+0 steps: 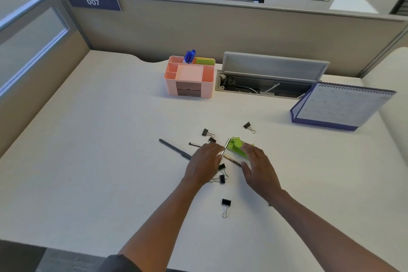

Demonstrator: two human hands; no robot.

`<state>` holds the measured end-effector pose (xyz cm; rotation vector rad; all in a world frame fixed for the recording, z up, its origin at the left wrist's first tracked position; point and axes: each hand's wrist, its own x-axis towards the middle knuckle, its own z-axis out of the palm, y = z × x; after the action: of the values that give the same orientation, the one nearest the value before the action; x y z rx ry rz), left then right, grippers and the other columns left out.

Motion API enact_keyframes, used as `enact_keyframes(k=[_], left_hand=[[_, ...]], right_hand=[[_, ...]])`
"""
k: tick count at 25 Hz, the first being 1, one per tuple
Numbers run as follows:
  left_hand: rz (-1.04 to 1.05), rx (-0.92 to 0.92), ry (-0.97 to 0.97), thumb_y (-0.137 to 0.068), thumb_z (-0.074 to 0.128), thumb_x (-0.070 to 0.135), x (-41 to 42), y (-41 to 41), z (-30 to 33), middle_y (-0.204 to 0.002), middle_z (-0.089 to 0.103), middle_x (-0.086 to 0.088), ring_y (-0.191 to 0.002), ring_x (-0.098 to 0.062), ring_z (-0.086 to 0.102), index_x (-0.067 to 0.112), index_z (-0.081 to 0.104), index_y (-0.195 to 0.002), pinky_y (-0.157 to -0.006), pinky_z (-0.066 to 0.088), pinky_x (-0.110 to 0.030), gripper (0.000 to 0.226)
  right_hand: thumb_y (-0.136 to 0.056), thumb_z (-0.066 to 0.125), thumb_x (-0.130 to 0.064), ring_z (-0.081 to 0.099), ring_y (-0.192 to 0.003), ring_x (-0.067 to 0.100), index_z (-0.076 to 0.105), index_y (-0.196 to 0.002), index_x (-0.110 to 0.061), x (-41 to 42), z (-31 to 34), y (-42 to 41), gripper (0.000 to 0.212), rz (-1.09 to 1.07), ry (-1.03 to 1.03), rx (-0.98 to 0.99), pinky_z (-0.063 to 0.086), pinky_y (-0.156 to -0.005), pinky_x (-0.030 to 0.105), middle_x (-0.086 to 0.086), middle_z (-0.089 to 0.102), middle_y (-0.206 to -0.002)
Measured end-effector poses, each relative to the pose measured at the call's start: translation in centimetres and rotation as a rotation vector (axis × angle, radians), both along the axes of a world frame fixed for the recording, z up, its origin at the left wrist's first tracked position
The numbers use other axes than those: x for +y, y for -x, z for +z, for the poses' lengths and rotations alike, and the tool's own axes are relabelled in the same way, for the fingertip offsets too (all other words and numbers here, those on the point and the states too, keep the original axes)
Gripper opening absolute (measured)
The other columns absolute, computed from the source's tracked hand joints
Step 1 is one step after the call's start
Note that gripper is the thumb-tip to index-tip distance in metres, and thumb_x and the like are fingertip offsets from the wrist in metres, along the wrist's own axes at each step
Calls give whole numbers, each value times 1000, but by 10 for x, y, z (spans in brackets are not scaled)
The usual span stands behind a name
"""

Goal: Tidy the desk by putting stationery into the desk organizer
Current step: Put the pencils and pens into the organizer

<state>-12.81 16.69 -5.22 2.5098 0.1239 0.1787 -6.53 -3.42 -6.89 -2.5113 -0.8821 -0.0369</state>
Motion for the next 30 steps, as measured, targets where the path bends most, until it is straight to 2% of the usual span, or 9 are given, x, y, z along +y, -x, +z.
enact_keyframes(k=[5,10,15,18,21,27,30], left_hand=[[-144,-98,-91,-80,66,4,-45,6,-7,-109,66,0,-102,-23,58,17,65,-110,-82,52,-37,32],[-295,-81,-289,-78,67,2,-77,-2,-17,-104,63,0,-91,-24,56,18,62,-111,-70,49,-36,38],[-269,-31,-431,-75,70,7,-91,-9,-23,-91,59,3,-83,-22,50,20,60,-90,-65,43,-34,22],[-264,-17,-448,-79,67,11,-92,-12,-21,-88,57,1,-86,-23,50,18,59,-84,-66,41,-35,12],[-292,-29,-484,-78,60,3,-94,-15,-21,-89,55,-1,-87,-24,48,16,55,-82,-66,39,-35,15],[-379,-71,-552,-77,44,0,-95,-15,-19,-92,54,-4,-88,-25,47,14,54,-85,-67,40,-34,20],[-386,-96,-520,-73,45,-5,-94,-14,-15,-94,53,-4,-88,-25,46,14,53,-88,-68,40,-34,25]], right_hand=[[-85,64,-7,46,-124,21,50,-134,-13,-35,-5,15,51,-41,12,34,45,-102,38,3,54,-135],[-91,54,-13,51,-118,22,49,-135,-16,-60,-13,20,44,-82,56,124,46,-98,37,-1,54,-135],[-94,50,-8,49,-123,23,48,-139,-13,-76,-21,19,45,-95,70,182,43,-102,33,0,55,-135],[-94,53,-11,46,-124,21,47,-139,-15,-77,-20,13,46,-86,93,219,41,-102,30,-2,53,-136],[-93,56,-15,46,-122,20,47,-139,-16,-77,-20,12,47,-71,104,238,40,-100,30,-2,52,-135],[-94,58,-21,43,-125,16,44,-141,-17,-83,-20,15,50,-73,79,277,38,-103,28,-6,50,-138],[-96,57,-26,44,-123,14,45,-141,-19,-86,-19,17,47,-94,54,267,38,-101,26,-7,51,-136]])
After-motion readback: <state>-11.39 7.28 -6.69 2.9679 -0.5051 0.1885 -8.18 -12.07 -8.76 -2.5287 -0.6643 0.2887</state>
